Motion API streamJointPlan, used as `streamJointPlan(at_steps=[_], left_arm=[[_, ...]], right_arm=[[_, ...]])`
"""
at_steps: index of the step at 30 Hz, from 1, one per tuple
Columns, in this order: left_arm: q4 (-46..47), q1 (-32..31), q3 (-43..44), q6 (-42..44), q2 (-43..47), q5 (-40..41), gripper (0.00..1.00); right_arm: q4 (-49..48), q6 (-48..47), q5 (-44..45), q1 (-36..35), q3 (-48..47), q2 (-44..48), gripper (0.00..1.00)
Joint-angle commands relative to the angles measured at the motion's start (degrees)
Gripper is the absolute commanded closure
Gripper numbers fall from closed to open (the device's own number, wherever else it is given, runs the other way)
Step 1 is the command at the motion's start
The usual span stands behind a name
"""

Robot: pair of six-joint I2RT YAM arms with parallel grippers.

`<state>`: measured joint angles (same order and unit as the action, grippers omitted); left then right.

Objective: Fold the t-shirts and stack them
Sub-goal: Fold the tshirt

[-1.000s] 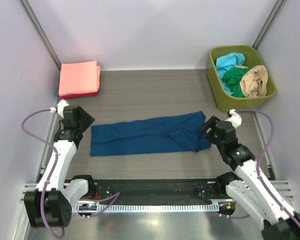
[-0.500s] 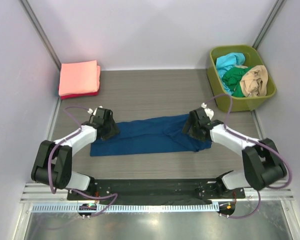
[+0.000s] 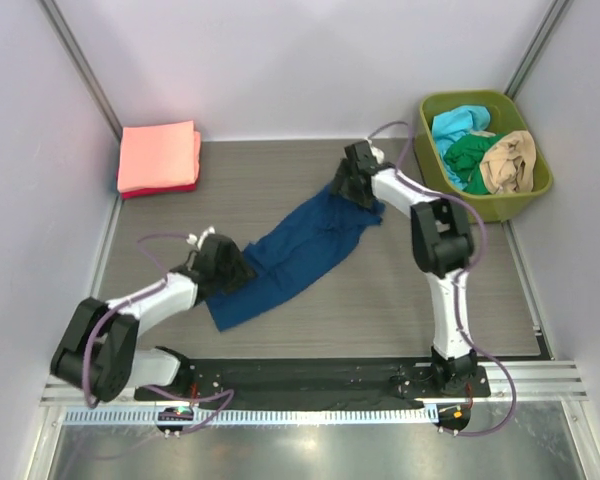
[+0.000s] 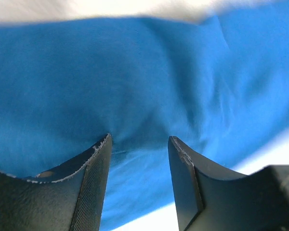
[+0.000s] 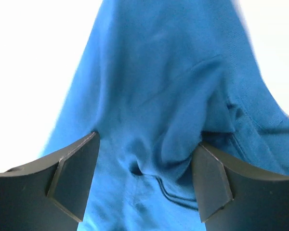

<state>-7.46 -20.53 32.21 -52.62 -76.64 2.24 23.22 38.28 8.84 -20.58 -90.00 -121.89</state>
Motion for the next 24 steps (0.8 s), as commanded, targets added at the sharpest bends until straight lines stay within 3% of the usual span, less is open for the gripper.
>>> streamJointPlan(at_steps=[1, 2, 3, 5, 7, 12, 20, 24], left_arm=[[-2.0, -11.2, -7.5, -14.8, 3.2, -5.8, 0.47], [-0.9, -19.6, -8.4, -18.6, 4.2, -5.7, 0.46], [0.3, -23.1, -8.6, -23.9, 5.5, -5.7, 0.45], [-0.4, -31.4, -7.2, -26.6, 6.9, -5.6, 0.44], [-4.7, -34.8, -3.7, -27.9, 10.1, -3.2, 0.42], [-19.5, -39.6, 6.6, -24.6, 16.2, 3.9, 0.38], [-26.8, -42.4, 16.0, -17.7, 16.1, 14.1, 0.34], [-31.7, -42.3, 17.7, -15.4, 17.2, 19.6, 0.33]], right_arm=[[1.8, -5.1, -14.1, -0.5, -21.2, -18.7, 0.22], [2.8, -6.5, -16.6, -0.4, -28.1, -22.7, 0.22], [4.0, -7.6, -18.5, -0.5, -41.6, -26.2, 0.22], [6.5, -9.2, -21.7, -0.6, -53.3, -34.3, 0.18], [5.8, -9.6, -21.5, -0.4, -60.8, -35.9, 0.17], [-1.1, -11.4, -18.3, -0.1, -48.7, -26.9, 0.15], [-3.2, -12.9, -26.9, -0.4, -48.7, -23.1, 0.15], [-2.7, -13.9, -23.6, -2.8, -40.0, -17.2, 0.16]])
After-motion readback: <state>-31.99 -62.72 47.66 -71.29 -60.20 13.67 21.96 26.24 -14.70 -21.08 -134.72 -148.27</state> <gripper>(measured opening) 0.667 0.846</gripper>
